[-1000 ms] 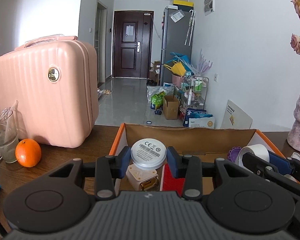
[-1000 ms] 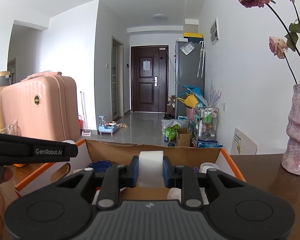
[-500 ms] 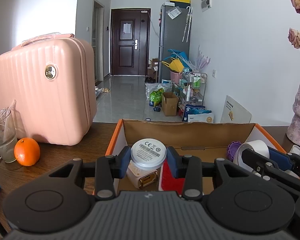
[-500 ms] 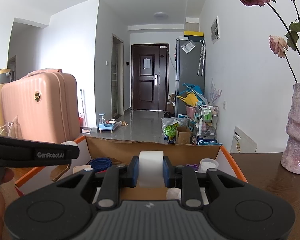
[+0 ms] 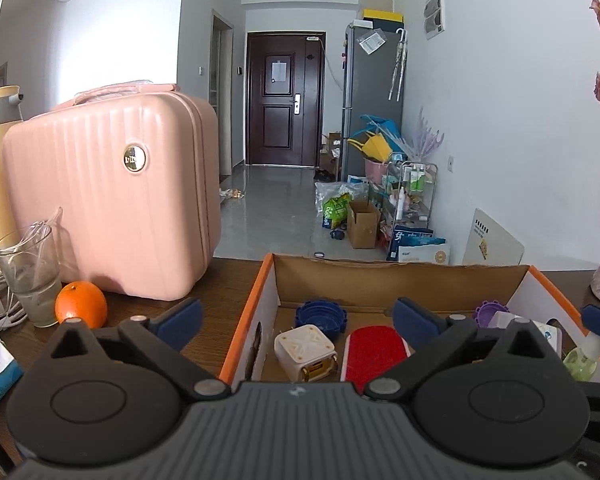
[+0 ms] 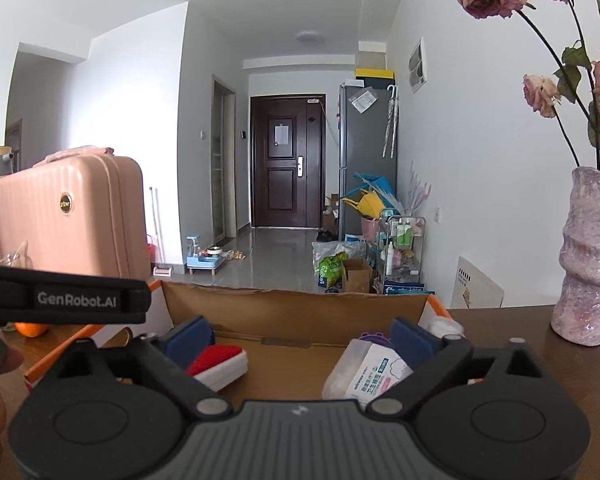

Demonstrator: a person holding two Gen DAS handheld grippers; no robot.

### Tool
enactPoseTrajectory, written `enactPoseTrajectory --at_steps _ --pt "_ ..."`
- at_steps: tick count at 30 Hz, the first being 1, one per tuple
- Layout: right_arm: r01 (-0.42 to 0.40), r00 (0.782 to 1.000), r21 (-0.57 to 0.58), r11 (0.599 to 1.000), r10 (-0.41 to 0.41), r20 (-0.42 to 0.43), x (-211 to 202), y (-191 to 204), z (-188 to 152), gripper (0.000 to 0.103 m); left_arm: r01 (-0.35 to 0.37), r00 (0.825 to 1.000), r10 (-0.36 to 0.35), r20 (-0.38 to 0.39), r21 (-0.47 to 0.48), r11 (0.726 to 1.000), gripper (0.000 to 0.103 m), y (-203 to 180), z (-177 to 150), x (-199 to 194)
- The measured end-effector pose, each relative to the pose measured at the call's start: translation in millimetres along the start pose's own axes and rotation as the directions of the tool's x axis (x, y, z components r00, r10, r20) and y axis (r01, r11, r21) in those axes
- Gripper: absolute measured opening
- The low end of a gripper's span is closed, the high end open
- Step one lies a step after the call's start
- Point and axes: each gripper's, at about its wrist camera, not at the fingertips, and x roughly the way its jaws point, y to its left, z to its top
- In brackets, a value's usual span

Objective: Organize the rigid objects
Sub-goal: 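Withdraw both open tools from the box back toward the table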

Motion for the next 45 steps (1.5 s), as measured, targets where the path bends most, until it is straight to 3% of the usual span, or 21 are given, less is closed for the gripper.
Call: enactPoseTrajectory --at_steps 21,45 --pt "0.006 1.000 0.003 1.000 -0.006 0.015 -5.8 -0.8 -4.5 0.103 -0.011 1.000 0.012 0.023 -0.026 1.000 0.103 5.3 1.8 -7.7" --pt "0.012 0.997 -0.029 1.000 -0.009 0.078 -52.2 9.0 -13.3 0.103 -0.047 0.997 0.050 0.067 -0.044 0.998 0.103 24.4 -5.9 -46.1"
